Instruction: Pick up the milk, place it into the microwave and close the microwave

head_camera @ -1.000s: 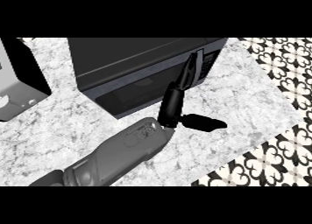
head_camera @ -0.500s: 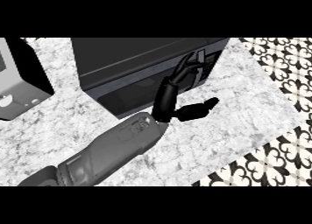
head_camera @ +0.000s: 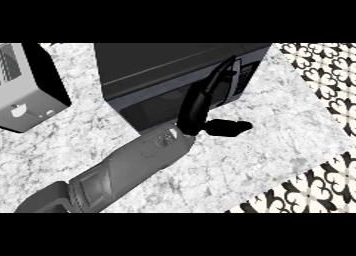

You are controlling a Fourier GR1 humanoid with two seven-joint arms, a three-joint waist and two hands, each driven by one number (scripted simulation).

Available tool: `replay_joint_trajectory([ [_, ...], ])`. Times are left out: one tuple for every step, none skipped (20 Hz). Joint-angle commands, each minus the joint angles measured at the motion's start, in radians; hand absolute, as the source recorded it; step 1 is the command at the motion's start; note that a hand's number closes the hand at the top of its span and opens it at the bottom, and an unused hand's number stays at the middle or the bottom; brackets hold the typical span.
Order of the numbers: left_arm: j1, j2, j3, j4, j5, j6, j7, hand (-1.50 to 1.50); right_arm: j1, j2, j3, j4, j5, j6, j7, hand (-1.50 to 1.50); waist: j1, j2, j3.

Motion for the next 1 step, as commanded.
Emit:
replay_joint_trajectory([
  [-0.024, 0.033, 0.025, 0.188, 0.025, 0.054, 0.123, -1.50, 0.006, -0.009, -0.009, 0.001, -0.009, -0.005, 0.006, -1.50, 0.017, 0.022, 0.000],
])
